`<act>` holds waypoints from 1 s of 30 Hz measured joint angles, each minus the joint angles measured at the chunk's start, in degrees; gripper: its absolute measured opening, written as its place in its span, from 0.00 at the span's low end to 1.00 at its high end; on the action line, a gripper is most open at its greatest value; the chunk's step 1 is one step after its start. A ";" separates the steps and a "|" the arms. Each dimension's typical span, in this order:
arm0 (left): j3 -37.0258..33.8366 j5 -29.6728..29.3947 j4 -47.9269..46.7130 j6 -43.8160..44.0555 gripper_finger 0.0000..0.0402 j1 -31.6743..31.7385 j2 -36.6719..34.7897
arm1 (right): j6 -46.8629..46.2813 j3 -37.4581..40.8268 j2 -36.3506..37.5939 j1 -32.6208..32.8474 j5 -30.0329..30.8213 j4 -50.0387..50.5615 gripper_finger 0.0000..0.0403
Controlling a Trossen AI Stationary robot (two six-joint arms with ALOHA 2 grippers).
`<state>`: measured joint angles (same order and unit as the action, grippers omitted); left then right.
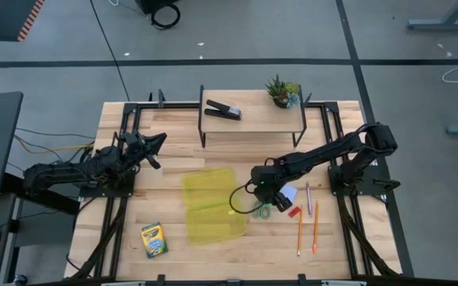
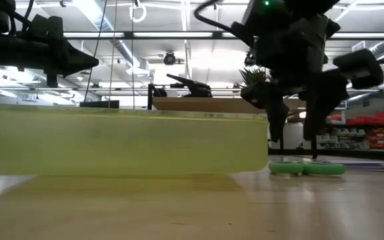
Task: Pack school essentials
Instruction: Put the green scissors into the yellow supply box
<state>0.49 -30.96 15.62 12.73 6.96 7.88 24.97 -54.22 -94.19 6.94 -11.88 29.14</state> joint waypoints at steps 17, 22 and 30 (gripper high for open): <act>0.00 -0.01 0.00 0.00 0.08 -0.02 0.00 | 9.31 4.57 0.00 -0.07 0.29 -0.91 0.56; -0.02 -0.02 0.00 0.02 0.09 -0.02 -0.02 | 9.39 5.79 0.04 -0.07 2.67 -1.53 0.56; -0.01 0.00 0.00 0.00 0.06 -0.02 0.00 | 7.29 5.88 0.04 -0.07 3.83 -4.25 0.58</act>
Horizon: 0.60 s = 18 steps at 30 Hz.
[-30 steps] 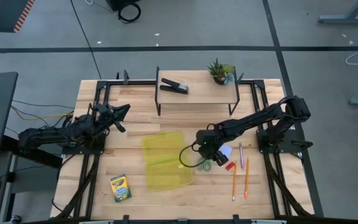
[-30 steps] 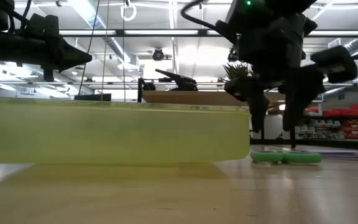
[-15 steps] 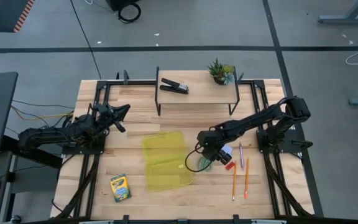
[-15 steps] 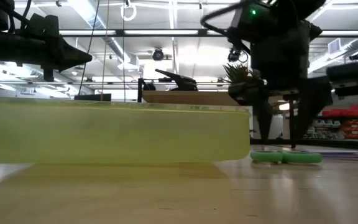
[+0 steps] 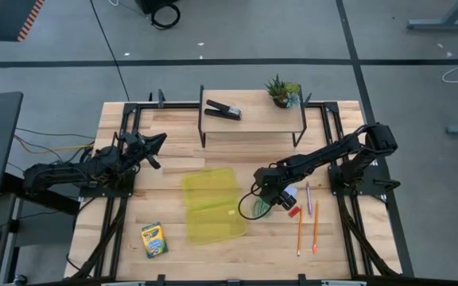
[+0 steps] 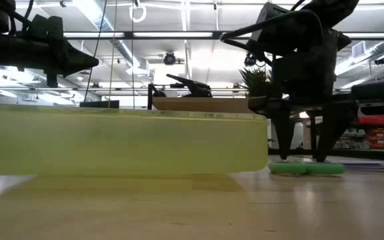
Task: Pack school essentials
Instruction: Put the green scissors into the yellow supply box
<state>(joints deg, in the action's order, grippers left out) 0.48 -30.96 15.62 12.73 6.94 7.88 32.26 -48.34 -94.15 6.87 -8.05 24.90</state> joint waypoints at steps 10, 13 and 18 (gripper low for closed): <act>0.01 0.00 0.00 0.02 0.09 0.00 -0.02 | 1.81 -1.94 0.00 0.00 0.56 0.25 0.74; -0.01 0.00 0.00 0.00 0.09 0.00 -0.01 | 6.38 -2.79 0.00 0.00 0.58 0.27 0.75; 0.01 0.00 0.00 0.04 0.07 0.00 -0.01 | 9.73 -3.13 0.00 0.00 0.58 0.65 0.75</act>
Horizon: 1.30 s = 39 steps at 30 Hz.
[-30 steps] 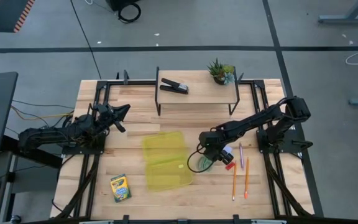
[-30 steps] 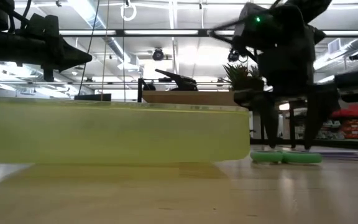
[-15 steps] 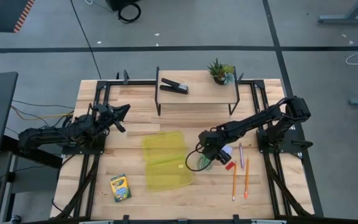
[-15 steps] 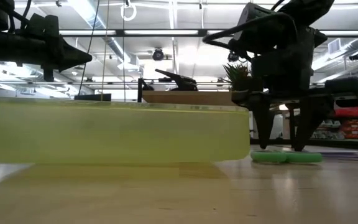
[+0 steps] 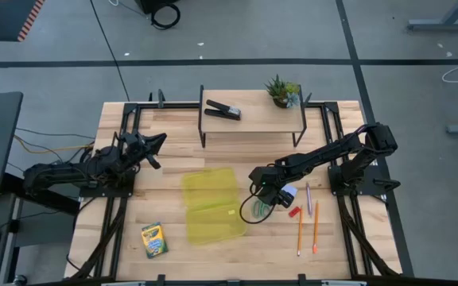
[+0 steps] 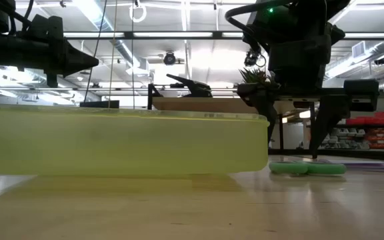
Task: Pack school essentials
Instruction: Put the green scissors into the yellow supply box
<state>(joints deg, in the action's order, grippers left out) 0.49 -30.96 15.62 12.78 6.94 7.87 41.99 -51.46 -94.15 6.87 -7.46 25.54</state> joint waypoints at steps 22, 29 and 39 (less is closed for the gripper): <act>0.00 0.00 -0.02 -0.04 0.07 0.00 0.00 | 10.96 2.14 0.00 -4.67 -7.42 -0.94 0.68; 0.00 -0.02 0.00 -0.04 0.07 0.02 -0.01 | 10.71 2.19 -2.28 -4.90 -10.96 -1.76 0.66; 0.00 0.00 0.07 -0.02 0.08 0.02 -0.01 | 10.68 2.08 -5.47 -4.96 -13.88 -4.70 0.60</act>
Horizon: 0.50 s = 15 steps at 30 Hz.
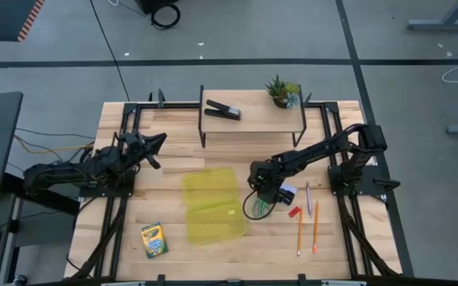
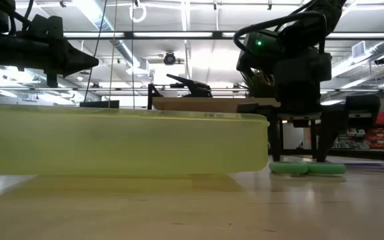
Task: Pack school essentials
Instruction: Put the green scissors into the yellow supply box
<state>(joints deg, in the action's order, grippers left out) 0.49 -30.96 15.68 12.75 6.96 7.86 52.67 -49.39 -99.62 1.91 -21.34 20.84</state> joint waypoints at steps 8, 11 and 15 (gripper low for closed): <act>0.00 0.00 0.00 0.00 0.07 -0.01 0.00 | 0.57 0.08 -0.04 0.11 -0.28 -0.49 0.43; -0.01 0.00 0.00 0.00 0.08 -0.01 0.00 | 0.74 0.09 -0.04 0.15 -0.20 -1.20 0.36; -0.02 0.00 0.00 0.00 0.09 -0.02 0.00 | 0.43 0.09 -0.04 0.15 0.15 -2.12 0.32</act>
<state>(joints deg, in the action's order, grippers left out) 0.47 -30.96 15.68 12.75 6.94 7.86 53.10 -49.30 -99.66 2.07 -21.20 18.72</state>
